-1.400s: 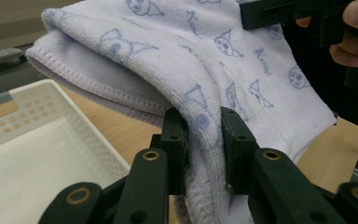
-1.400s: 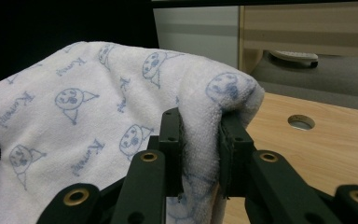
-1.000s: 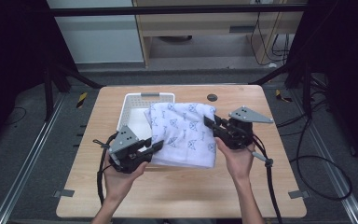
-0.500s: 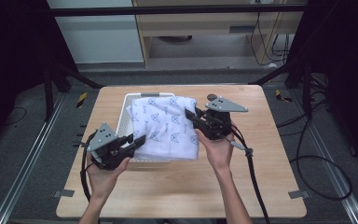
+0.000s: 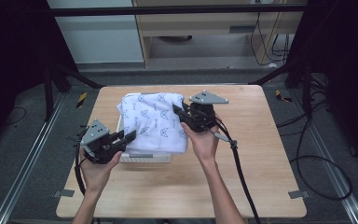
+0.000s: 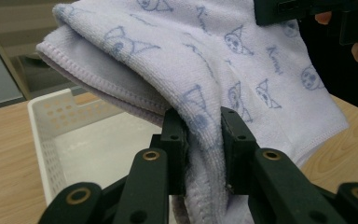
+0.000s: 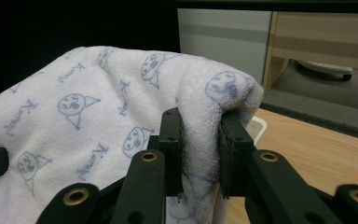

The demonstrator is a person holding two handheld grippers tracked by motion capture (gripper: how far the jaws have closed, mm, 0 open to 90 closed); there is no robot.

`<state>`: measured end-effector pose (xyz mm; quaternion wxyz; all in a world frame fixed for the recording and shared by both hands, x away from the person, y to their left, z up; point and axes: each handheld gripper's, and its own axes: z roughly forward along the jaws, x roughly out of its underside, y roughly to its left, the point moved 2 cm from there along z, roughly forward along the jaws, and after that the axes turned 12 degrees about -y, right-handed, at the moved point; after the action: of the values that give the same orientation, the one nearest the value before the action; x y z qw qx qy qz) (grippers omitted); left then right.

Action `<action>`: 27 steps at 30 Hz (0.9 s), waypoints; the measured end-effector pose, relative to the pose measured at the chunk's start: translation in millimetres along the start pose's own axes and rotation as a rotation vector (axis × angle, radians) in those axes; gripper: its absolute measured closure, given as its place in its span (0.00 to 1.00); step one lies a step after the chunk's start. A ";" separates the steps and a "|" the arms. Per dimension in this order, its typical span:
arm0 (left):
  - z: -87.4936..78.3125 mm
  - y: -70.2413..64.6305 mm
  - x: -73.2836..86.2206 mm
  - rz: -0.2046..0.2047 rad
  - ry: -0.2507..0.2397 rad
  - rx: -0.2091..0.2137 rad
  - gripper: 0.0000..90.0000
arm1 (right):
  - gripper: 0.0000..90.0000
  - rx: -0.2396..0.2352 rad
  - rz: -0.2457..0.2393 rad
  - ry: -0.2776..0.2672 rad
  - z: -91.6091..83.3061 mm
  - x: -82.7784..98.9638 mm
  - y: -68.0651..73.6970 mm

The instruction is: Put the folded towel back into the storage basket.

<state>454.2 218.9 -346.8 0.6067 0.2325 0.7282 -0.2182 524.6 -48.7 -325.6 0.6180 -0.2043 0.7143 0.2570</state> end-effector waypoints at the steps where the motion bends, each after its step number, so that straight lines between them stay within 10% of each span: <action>1: 0.1 2.6 0.6 0.000 0.001 -0.003 0.81 | 0.83 0.000 0.002 0.001 2.5 0.4 0.1; 27: 12.7 45.7 14.0 -0.044 0.024 -0.075 0.81 | 0.82 0.020 0.022 0.000 55.9 17.5 6.2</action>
<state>489.6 248.7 -364.3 0.6014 0.1960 0.7479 -0.2013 561.7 -8.7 -347.9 0.6170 -0.1903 0.7191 0.2569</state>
